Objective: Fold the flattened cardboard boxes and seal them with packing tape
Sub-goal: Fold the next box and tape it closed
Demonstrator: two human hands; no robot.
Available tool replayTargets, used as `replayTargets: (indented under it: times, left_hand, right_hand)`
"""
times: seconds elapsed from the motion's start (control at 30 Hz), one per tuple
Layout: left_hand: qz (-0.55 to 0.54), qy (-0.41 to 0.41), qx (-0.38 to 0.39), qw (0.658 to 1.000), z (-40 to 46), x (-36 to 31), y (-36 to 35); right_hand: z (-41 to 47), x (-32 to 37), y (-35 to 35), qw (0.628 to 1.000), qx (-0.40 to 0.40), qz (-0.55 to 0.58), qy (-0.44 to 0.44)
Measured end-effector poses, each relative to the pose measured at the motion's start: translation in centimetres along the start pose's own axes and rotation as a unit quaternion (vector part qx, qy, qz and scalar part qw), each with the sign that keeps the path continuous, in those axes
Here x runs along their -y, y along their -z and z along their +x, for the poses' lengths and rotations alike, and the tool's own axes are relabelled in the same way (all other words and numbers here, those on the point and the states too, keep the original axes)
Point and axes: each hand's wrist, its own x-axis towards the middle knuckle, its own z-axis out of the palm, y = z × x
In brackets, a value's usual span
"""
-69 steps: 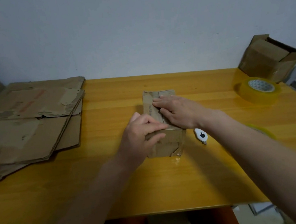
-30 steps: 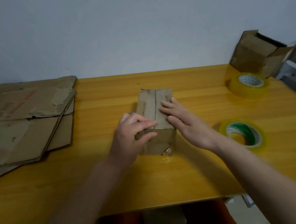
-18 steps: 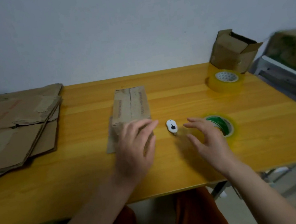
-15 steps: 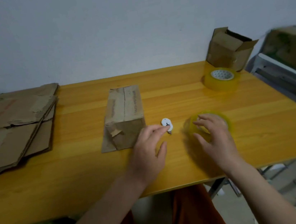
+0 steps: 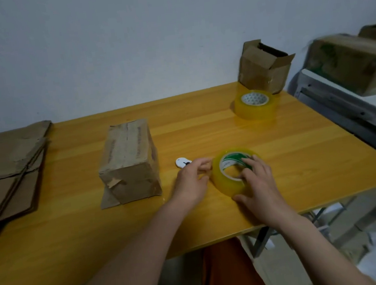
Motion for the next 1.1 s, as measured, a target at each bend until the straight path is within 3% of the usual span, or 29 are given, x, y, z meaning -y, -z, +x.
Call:
replayTargets:
  times: [0.2,0.47,0.7,0.83,0.9,1.0,1.07,1.1]
  left_hand:
    - [-0.08,0.017,-0.011,0.997,-0.5,0.1,0.2]
    - [-0.068,-0.025,-0.014,0.997,-1.4,0.2,1.9]
    - [-0.113,-0.011,-0.011,0.993,-2.4,-1.5,4.3]
    - [-0.135,0.005,0.006,0.991,-3.4,-2.6,5.6]
    - [-0.165,0.009,0.007,0.986,-4.1,-3.3,6.2]
    - [-0.229,0.002,0.01,0.973,-5.4,-4.6,7.2]
    - [-0.336,0.021,0.021,0.942,-6.1,-5.2,7.7]
    - [-0.397,0.034,0.031,0.917,-6.4,-5.5,7.9]
  right_hand:
    - [0.0,0.0,0.2,1.0,0.003,0.026,0.005]
    - [0.5,0.4,1.7,0.993,0.02,0.113,0.006]
    - [0.6,1.5,3.5,0.974,0.112,0.194,0.017]
    - [0.1,2.2,3.9,0.978,0.145,0.135,0.06]
    - [-0.3,2.2,3.4,0.985,0.108,0.119,0.068]
    - [-0.9,2.7,2.9,0.978,-0.035,0.199,0.046]
    - [-1.0,3.3,2.7,0.93,-0.141,0.341,-0.006]
    - [-0.9,3.8,2.6,0.896,-0.154,0.414,-0.036]
